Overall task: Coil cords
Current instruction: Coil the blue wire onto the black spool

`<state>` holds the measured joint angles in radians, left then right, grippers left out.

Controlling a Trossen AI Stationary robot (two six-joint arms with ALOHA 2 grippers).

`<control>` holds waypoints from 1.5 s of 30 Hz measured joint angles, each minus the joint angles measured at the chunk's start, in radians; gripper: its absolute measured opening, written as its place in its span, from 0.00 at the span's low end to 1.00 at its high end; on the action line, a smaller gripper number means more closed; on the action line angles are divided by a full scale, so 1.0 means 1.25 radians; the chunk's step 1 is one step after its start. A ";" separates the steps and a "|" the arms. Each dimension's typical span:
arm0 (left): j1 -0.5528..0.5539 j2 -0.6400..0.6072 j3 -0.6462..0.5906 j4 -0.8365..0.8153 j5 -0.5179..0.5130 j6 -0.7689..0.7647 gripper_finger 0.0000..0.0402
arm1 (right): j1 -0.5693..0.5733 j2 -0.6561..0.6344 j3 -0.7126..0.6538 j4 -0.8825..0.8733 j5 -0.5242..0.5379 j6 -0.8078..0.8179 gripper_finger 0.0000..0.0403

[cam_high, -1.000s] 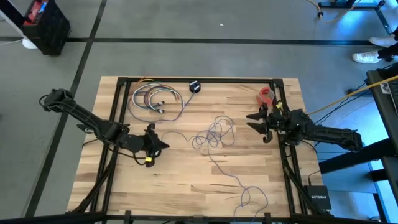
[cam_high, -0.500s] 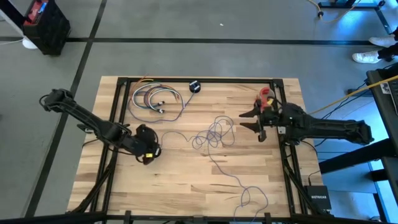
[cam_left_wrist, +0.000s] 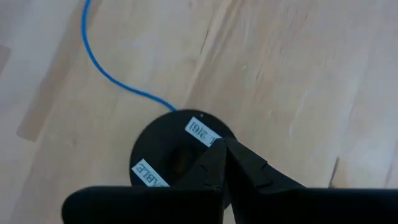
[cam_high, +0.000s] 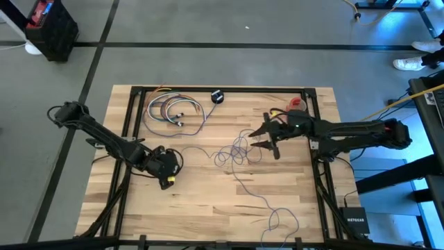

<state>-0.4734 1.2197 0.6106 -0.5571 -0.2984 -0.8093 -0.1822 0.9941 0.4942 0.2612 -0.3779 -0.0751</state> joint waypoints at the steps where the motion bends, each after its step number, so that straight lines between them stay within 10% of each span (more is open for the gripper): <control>1: 0.001 0.010 0.000 0.000 0.005 0.001 0.00 | 0.000 0.020 0.009 0.001 0.000 -0.008 0.44; 21: 0.063 0.070 0.000 0.309 0.008 0.228 0.00 | 0.156 0.172 0.141 0.000 0.122 -0.164 0.44; 32: 0.017 -0.021 0.110 -0.076 0.000 0.063 0.00 | 0.193 0.190 0.151 -0.014 0.148 -0.165 0.44; 45: -0.021 0.003 -0.043 0.086 -0.003 0.003 0.00 | 0.226 0.393 0.150 0.073 0.183 -0.184 0.44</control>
<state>-0.5003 1.2236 0.5574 -0.4494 -0.3025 -0.8050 0.1001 1.4857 0.6823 0.3522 -0.1486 -0.3052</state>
